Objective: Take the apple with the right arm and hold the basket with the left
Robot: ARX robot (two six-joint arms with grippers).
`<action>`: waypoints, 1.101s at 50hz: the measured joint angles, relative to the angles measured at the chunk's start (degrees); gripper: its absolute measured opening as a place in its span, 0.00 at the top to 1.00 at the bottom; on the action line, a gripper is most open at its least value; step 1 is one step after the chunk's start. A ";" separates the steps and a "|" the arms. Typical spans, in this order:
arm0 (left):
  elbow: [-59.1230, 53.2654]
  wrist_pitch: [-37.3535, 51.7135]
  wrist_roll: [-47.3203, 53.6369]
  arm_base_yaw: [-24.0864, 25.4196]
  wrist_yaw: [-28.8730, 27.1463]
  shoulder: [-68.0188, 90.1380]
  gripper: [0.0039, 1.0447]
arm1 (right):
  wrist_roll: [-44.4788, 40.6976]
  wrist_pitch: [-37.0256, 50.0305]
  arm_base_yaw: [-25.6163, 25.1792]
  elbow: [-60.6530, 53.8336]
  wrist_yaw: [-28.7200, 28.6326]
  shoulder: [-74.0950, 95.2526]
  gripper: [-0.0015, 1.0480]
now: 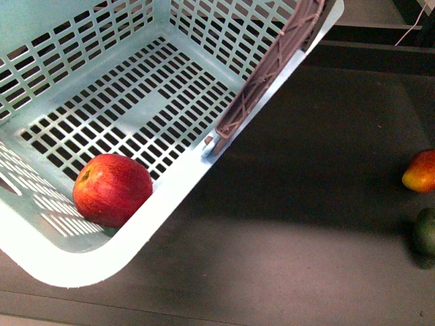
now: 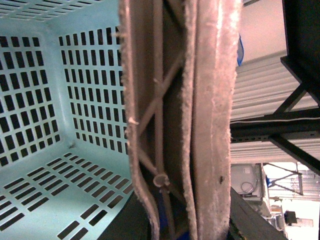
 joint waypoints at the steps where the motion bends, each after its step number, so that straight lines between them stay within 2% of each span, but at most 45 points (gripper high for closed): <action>1: -0.02 0.00 -0.50 0.68 0.20 0.00 0.83 | 0.00 0.00 0.00 0.00 0.00 0.00 0.08; 6: -0.35 0.55 -3.56 3.82 1.68 0.00 0.83 | 0.00 0.00 0.00 0.00 -0.02 0.00 0.08; 14: -0.61 1.53 -6.93 12.66 4.87 1.40 0.83 | 0.00 0.00 0.00 0.00 0.00 0.00 0.08; 23: 0.04 1.81 -9.79 19.91 4.96 7.82 0.83 | 0.00 0.00 0.00 0.00 0.00 0.00 0.08; 40: 5.66 2.47 -13.35 23.08 8.50 18.73 0.83 | 0.00 0.00 0.00 0.00 0.00 0.00 0.08; 55: 5.99 4.22 -14.51 25.59 6.73 23.08 0.83 | 0.00 0.00 0.00 0.00 0.00 0.00 0.08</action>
